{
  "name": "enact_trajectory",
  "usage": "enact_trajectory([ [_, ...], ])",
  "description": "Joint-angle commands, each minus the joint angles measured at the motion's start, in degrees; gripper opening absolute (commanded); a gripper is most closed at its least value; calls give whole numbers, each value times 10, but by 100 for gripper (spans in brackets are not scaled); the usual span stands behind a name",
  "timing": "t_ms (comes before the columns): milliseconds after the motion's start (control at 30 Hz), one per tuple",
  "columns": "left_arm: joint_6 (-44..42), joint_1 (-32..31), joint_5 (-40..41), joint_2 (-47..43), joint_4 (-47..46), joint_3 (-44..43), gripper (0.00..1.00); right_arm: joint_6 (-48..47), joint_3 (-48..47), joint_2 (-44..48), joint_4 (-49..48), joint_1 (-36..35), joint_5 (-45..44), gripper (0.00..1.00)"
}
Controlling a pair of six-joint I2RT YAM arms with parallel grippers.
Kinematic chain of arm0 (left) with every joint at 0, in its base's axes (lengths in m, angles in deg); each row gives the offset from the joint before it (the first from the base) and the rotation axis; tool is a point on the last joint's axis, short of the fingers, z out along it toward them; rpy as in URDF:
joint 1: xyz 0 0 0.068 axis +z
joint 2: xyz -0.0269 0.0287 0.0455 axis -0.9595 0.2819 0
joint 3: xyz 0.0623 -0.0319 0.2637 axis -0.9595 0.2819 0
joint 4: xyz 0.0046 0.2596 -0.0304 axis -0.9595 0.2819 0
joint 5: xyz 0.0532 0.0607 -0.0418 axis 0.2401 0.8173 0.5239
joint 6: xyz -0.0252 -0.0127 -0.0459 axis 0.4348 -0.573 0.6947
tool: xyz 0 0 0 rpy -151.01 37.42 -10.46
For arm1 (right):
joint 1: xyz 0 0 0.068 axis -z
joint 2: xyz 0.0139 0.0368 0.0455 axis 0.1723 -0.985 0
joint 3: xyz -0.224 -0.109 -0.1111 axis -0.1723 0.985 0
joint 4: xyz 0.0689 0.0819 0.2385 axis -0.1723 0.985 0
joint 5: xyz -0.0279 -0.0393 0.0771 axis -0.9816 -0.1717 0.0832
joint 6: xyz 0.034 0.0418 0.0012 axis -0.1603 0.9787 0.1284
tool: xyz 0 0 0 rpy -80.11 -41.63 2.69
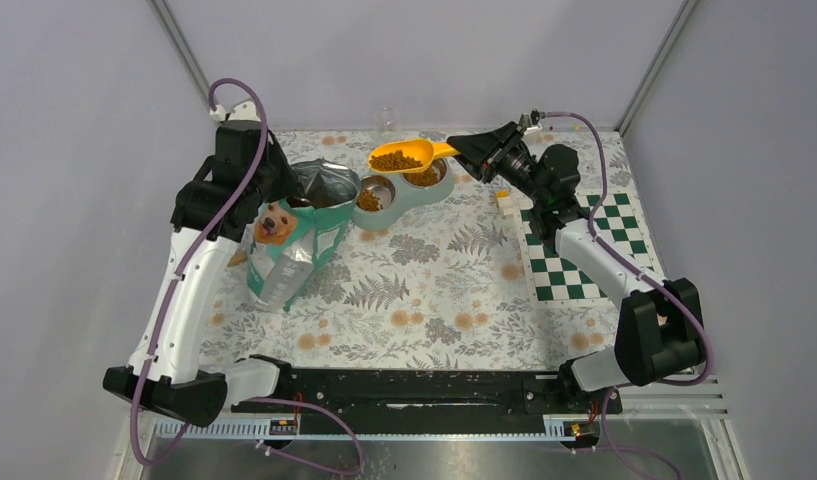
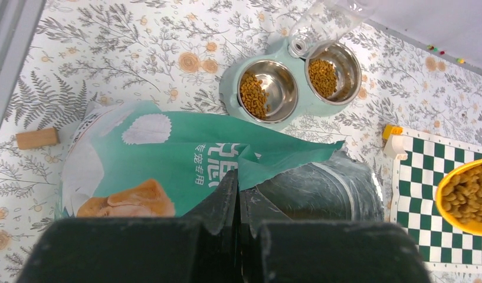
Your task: Serve the pet food
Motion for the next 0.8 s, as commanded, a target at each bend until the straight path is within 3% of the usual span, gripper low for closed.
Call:
enact_trajectory([
  [0,-12,14,27,-31,-16,6,0,15,-8,-6,-62,10,-18,0],
  [500,-8,30,25,-42,-5,16,0,-59,-71,-170,-51,13,-67,0],
  [767,-3,38,25,-39,-2,19,0,-137,-123,-244,3,13,-92,0],
])
